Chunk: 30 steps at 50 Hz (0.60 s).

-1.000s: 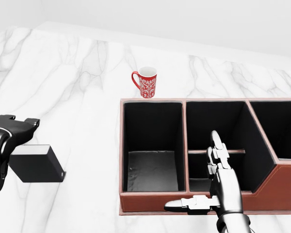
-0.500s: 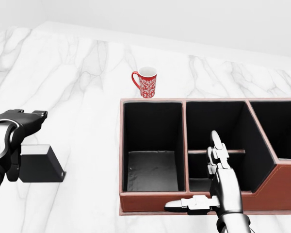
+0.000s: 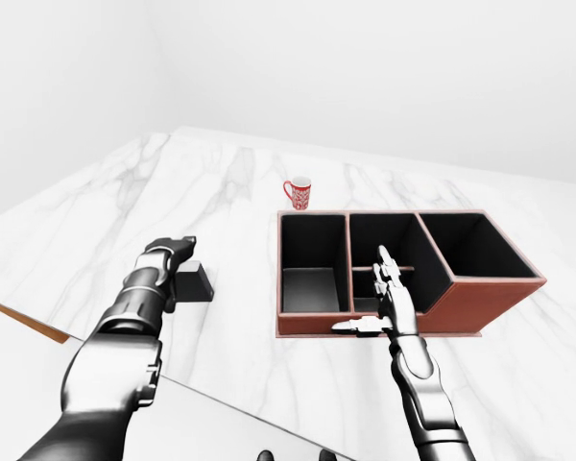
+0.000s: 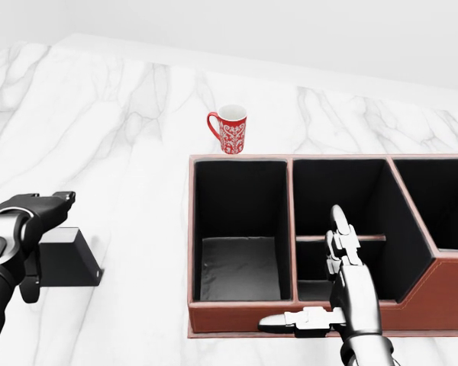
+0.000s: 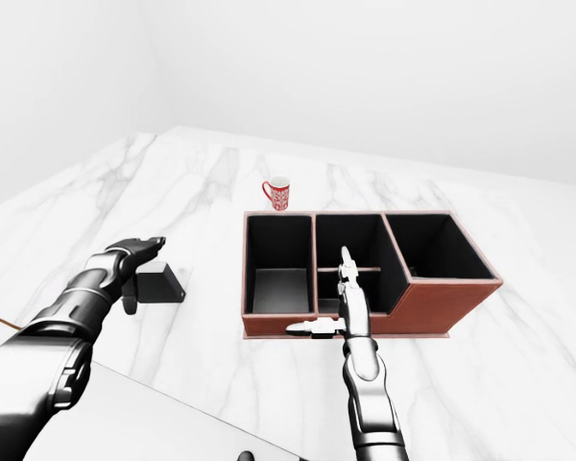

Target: Pick up the book and place it in the right compartment of the caddy.

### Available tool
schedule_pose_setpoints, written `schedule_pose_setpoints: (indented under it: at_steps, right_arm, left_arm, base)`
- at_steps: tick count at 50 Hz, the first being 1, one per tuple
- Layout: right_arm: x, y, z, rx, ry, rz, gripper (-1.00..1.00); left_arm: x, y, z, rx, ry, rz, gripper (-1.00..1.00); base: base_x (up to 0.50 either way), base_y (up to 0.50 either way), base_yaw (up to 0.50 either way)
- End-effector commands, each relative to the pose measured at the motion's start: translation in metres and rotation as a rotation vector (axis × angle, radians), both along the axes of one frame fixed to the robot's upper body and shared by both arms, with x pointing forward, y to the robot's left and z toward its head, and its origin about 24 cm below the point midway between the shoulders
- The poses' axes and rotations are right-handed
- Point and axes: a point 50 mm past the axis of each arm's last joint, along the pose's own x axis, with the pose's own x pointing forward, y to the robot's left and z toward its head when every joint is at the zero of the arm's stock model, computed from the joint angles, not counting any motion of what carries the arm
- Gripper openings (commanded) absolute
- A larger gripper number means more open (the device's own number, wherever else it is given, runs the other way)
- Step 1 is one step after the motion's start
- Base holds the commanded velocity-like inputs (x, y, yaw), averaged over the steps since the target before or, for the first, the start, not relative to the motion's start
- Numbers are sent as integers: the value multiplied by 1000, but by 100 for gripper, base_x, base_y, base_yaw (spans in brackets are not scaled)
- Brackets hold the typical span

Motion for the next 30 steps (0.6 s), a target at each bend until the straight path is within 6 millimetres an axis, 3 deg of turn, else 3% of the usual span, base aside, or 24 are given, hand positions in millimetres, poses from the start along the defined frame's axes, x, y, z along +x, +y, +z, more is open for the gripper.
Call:
schedule_pose_setpoints:
  at_steps: [1,15,16,17,18,30]
  right_arm:
    - [-2,5,5,16,-22,35,100]
    - [-2,6,2,14,-11,39,100]
    - [-2,6,3,14,-12,39,100]
    - [-2,6,3,14,-12,39,100]
    - [-2,6,3,14,-14,39,100]
    - [-3,7,2,12,-9,44,100]
  left_arm:
    - [0,-3,-4,-80,-36,48,100]
    - [-2,-1,-7,-87,-57,67,100]
    - [-2,-1,-7,-90,-57,67,51]
    - [-2,-1,-7,-90,-57,67,51]
    - [-1,-1,-4,-109,-68,67,-100]
    - [3,4,8,-114,-98,82,-100]
  base:
    - [0,0,0]
    - [0,0,0]
    - [0,0,0]
    - [0,0,1]
    - [0,0,0]
    - [0,0,0]
